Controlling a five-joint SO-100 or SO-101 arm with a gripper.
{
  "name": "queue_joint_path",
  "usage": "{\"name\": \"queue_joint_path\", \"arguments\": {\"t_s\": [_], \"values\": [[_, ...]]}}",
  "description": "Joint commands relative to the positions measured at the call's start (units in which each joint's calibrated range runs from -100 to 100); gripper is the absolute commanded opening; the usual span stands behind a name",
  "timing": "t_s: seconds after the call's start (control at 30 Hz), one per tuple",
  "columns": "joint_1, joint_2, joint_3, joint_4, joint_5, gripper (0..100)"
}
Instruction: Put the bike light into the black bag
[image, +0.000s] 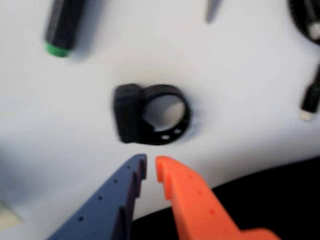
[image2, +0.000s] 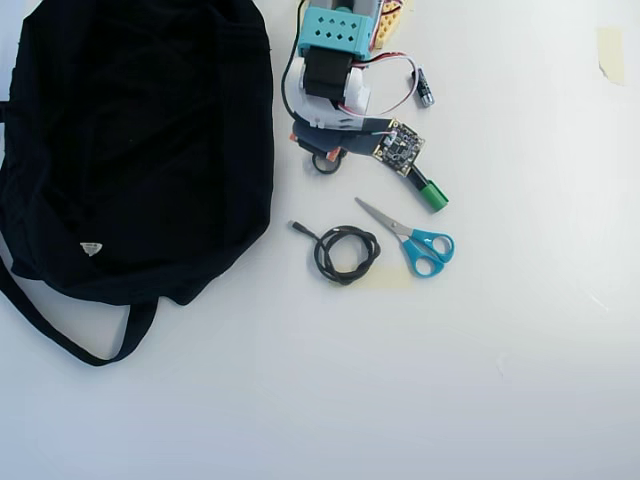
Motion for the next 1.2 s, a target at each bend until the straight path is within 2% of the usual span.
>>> {"name": "queue_joint_path", "arguments": {"t_s": [0.0,0.47,0.53,0.73,0.8,1.17], "values": [[1.06,0.62,-2.72,-3.14,0.45,2],[0.46,6.43,-1.64,-4.18,0.4,2],[0.46,6.51,-1.64,-4.61,0.24,6],[0.46,6.51,-1.55,-4.61,0.09,28],[0.46,6.51,-1.46,-4.61,0.03,32],[0.23,6.51,-0.83,-4.61,-0.17,34]]}}
